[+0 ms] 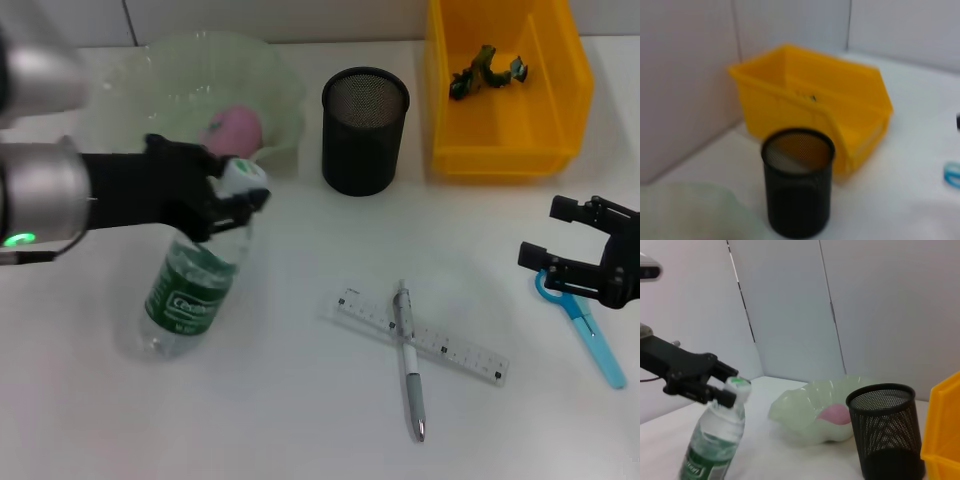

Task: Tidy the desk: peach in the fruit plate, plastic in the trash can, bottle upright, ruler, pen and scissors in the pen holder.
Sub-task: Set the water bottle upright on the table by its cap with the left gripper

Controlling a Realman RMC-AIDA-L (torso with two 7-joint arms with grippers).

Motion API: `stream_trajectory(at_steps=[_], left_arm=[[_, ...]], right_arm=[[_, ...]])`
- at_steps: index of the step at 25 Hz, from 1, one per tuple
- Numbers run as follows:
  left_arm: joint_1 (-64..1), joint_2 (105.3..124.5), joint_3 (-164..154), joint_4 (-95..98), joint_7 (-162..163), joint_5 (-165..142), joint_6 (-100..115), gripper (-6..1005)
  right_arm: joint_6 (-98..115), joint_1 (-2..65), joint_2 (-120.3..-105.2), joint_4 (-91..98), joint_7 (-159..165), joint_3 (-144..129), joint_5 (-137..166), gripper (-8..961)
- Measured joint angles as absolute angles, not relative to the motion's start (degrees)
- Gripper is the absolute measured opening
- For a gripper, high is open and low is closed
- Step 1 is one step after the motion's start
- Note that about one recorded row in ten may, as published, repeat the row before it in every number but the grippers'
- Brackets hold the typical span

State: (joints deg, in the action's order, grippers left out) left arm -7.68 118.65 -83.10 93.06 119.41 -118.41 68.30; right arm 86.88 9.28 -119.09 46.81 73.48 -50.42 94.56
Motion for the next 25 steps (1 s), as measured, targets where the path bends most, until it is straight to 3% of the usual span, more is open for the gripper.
stream_trajectory(at_steps=[5, 11, 25], left_arm=[[-5.0, 118.58, -74.4, 83.6, 102.6, -102.0, 69.9, 450], [-7.2, 118.56, -65.7, 69.3, 92.3, -93.0, 74.2, 445], [-8.5, 118.6, -64.6, 66.7, 89.1, -92.0, 75.6, 445]], right_arm=[[86.9, 10.3, -119.09, 46.8, 74.2, -50.5, 95.9, 834], [86.9, 10.7, -119.09, 46.8, 74.9, -50.4, 96.4, 834], [86.9, 10.7, -119.09, 46.8, 75.0, -50.5, 96.5, 835]])
